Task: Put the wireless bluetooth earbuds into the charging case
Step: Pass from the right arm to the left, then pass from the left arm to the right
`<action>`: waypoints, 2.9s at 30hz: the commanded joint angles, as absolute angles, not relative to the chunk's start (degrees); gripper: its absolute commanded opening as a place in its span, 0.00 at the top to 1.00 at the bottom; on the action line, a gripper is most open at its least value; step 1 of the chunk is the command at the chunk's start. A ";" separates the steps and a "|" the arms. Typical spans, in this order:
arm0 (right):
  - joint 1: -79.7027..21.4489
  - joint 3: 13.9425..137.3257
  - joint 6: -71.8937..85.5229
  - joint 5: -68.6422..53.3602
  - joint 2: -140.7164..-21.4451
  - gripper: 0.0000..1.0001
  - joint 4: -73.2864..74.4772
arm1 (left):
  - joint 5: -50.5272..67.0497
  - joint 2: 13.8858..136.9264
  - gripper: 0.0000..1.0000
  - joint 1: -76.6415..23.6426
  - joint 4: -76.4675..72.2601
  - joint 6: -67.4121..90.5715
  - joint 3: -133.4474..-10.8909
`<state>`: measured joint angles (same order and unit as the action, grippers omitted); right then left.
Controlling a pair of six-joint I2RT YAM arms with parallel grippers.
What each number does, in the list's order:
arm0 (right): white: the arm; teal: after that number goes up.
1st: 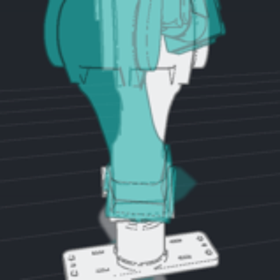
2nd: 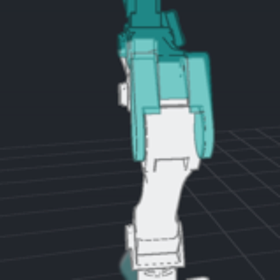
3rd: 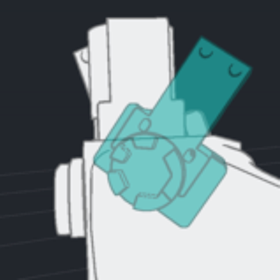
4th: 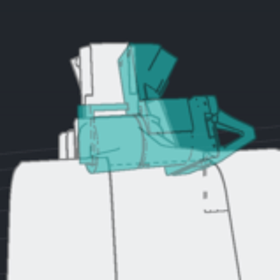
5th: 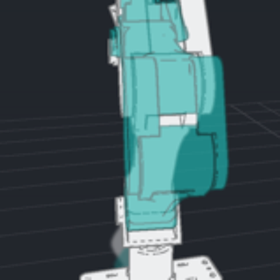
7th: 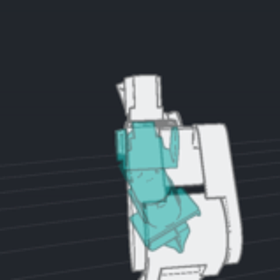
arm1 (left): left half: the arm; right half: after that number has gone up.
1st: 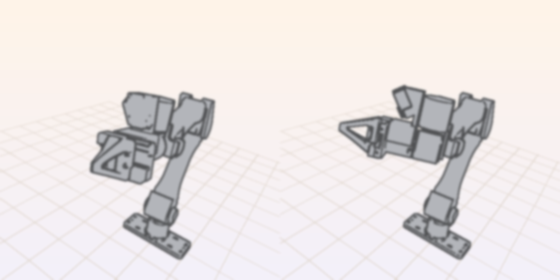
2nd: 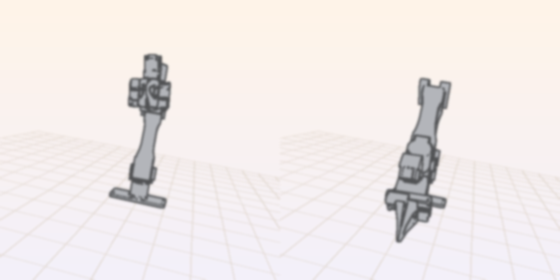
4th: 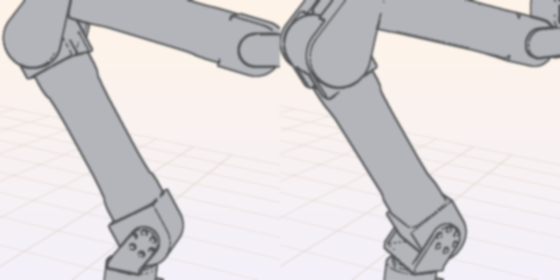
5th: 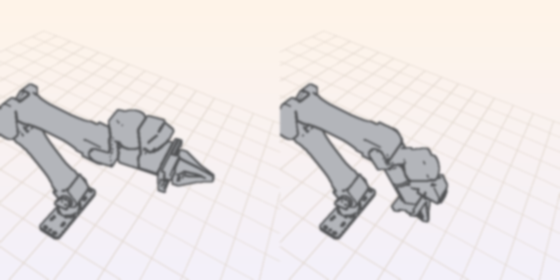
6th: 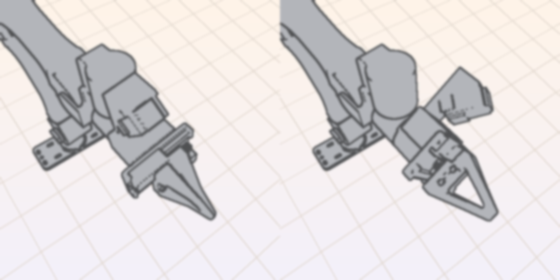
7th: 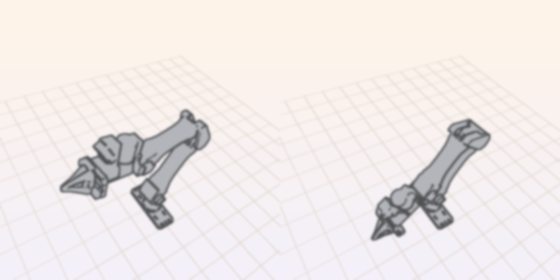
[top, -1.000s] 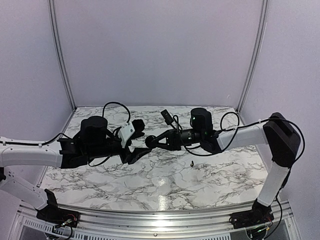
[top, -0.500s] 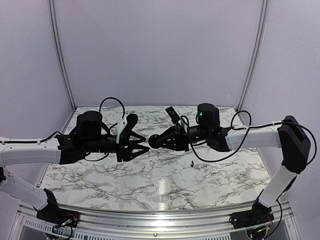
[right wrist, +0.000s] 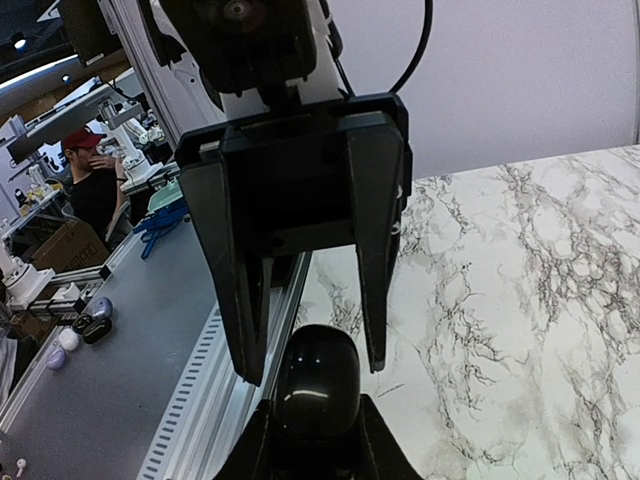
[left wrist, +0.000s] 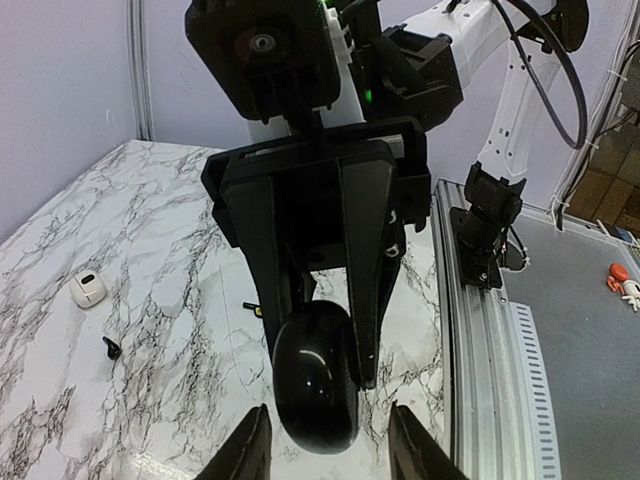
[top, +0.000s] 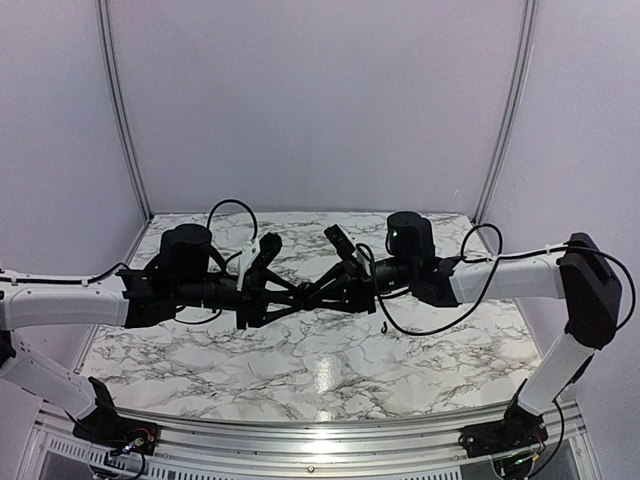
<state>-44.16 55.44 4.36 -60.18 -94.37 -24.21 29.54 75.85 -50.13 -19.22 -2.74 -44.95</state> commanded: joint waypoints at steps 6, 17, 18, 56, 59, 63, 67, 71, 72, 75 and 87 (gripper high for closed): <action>-44.85 57.30 2.99 -60.47 -92.99 1.00 -22.95 | 28.78 77.27 0.65 -49.80 -19.51 -2.32 -47.15; -45.07 57.48 2.88 -60.00 -93.09 1.00 -22.59 | 28.22 79.28 0.68 -49.75 -19.16 -1.42 -48.36; -45.07 57.48 2.90 -59.99 -93.08 1.00 -22.59 | 28.21 79.24 0.70 -49.77 -19.16 -1.48 -48.28; -44.26 57.53 3.03 -61.27 -91.94 0.69 -21.14 | 34.11 76.73 0.90 -49.33 -19.07 -2.68 -47.03; -44.22 57.56 3.25 -61.33 -92.02 0.70 -21.41 | 34.06 77.07 0.90 -49.31 -18.79 -2.74 -47.23; -44.23 57.73 3.35 -61.35 -91.98 0.66 -21.38 | 34.37 77.64 0.90 -49.31 -18.25 -2.63 -47.61; -44.25 57.83 3.41 -61.68 -91.96 0.68 -21.22 | 34.59 78.11 0.90 -49.33 -17.23 -2.64 -48.04; -44.24 57.83 2.98 -61.62 -91.93 0.84 -20.60 | 34.00 77.87 0.90 -49.22 -16.88 -2.81 -48.26; -44.28 57.83 2.79 -61.56 -91.93 0.87 -20.25 | 33.84 77.72 0.90 -49.18 -16.92 -2.83 -48.36; -44.23 57.75 2.38 -61.54 -91.77 0.93 -19.87 | 32.84 77.54 0.83 -48.84 -16.79 -2.45 -48.49; -44.26 57.49 1.81 -62.24 -91.67 1.00 -19.77 | 25.41 76.35 0.62 -47.09 -16.79 1.52 -48.97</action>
<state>-44.01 55.68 2.09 -59.77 -93.41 -20.47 30.46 77.69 -48.62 -17.50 -0.34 -47.20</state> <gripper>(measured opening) 0.214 0.377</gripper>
